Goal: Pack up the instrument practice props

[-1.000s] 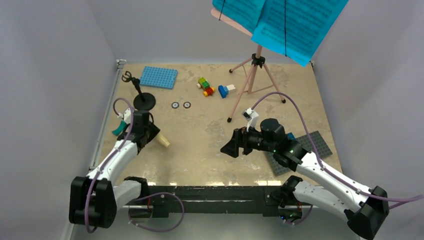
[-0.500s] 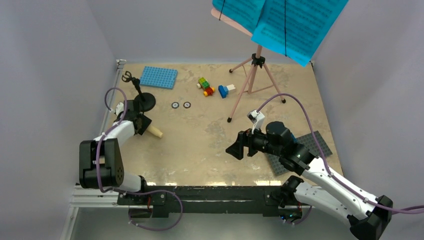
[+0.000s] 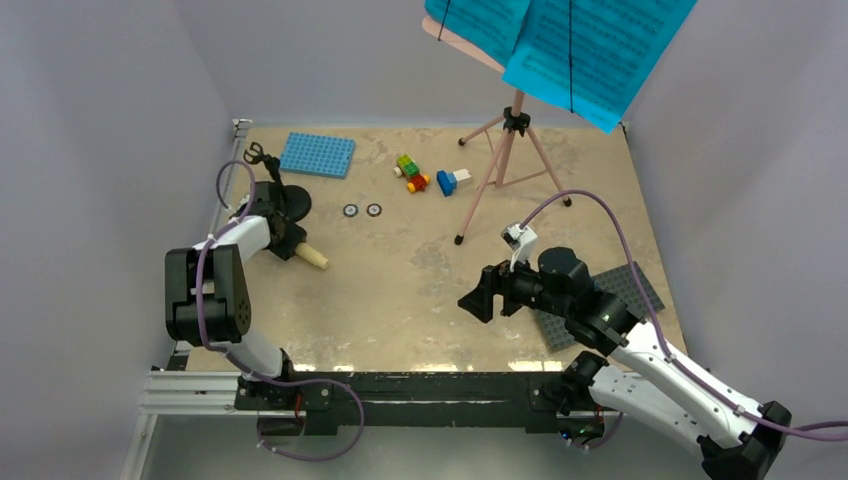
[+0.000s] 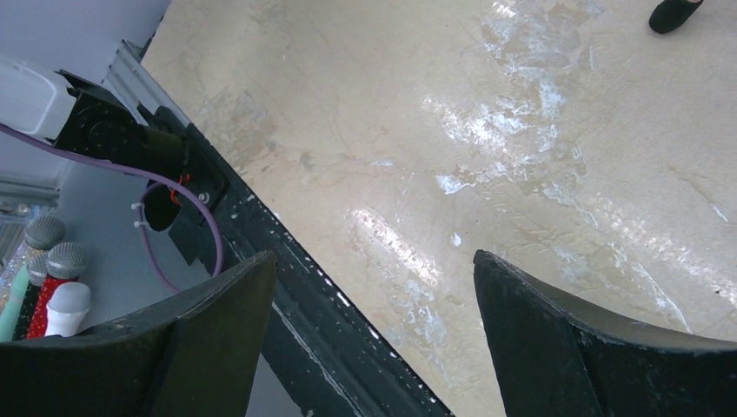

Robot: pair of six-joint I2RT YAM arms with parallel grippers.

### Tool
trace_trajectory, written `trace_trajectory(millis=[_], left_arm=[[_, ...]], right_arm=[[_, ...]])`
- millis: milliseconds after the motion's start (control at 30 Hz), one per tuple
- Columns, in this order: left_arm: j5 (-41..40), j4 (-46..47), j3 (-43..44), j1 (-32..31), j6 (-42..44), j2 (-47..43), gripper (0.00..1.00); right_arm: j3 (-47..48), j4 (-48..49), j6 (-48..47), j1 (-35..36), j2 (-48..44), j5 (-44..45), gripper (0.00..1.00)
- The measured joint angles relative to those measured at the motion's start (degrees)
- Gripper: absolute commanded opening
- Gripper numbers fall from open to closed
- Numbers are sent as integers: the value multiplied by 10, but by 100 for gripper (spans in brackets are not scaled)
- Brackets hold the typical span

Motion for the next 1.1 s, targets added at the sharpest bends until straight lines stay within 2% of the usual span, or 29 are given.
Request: trace_trajectory(millis=[67,100,300,433,733,900,1000,1100], left_arm=[[2,-7,0,0,0,2,26],[2,-10,1,0,0,2,27],[2,-36,22,0,6,15,52],[2,-47,26,1,11,18,62],[2,-62,29,1,18,11,71],[12,-75,9,0,21,-78,82],[19,-82,0,-7,24,-175,98],[19,-83,-2,-38,25,-261,100]], right_arm=[[0,-7,-1,0,-7,5,88],[0,-9,-2,0,-10,7,88],[0,-23,-2,0,-30,16,88],[0,-36,-2,0,-55,26,88],[0,-67,-2,0,-93,43,89],[0,-78,-1,0,-102,76,94],[0,-77,10,0,-93,130,95],[0,-69,22,0,-73,189,95]])
